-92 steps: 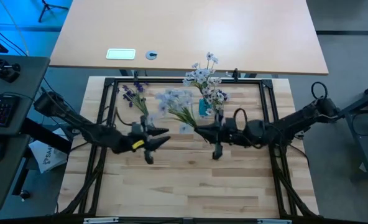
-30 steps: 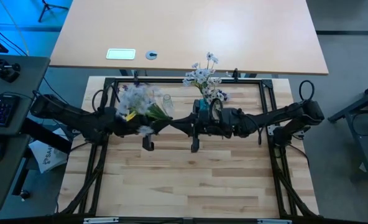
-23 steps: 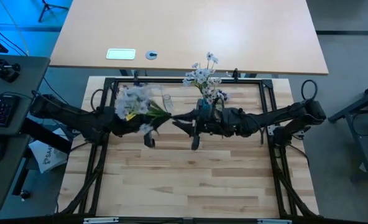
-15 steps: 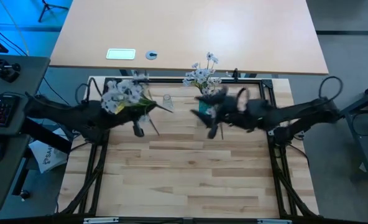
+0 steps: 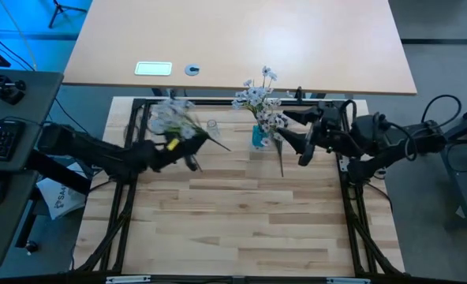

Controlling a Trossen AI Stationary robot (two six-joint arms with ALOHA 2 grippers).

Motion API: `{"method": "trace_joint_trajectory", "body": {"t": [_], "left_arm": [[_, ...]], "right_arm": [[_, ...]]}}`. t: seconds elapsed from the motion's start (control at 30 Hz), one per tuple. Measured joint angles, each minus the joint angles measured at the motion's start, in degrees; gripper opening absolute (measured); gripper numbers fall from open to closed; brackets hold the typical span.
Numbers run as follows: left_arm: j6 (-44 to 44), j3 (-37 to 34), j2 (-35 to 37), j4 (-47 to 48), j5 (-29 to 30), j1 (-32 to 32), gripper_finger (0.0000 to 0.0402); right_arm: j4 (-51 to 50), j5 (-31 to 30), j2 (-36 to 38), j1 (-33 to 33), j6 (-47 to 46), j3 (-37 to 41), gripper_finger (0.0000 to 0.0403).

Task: Sort flowers into vase by color
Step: Put the white flowers into the blue vase

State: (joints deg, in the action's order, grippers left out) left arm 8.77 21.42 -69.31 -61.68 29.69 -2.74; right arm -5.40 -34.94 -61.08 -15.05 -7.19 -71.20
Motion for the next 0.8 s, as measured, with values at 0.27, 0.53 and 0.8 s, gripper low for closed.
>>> {"method": "trace_joint_trajectory", "body": {"t": [0.27, 0.53, 0.8], "left_arm": [[0.08, 10.10, -21.92, -13.51, -17.71, 9.78, 0.0000], [4.52, 14.67, -32.84, -26.43, -16.70, 16.46, 0.0000], [2.41, 22.05, -37.78, -20.85, -19.77, 16.69, 0.0000]], "right_arm": [[-0.03, 0.00, -2.82, 0.00, -0.91, 0.00, 0.0282], [0.05, 0.47, -3.54, 0.00, -4.51, 0.00, 0.0282], [0.04, -0.20, -3.54, 0.00, -4.84, 0.00, 0.0282]]}}
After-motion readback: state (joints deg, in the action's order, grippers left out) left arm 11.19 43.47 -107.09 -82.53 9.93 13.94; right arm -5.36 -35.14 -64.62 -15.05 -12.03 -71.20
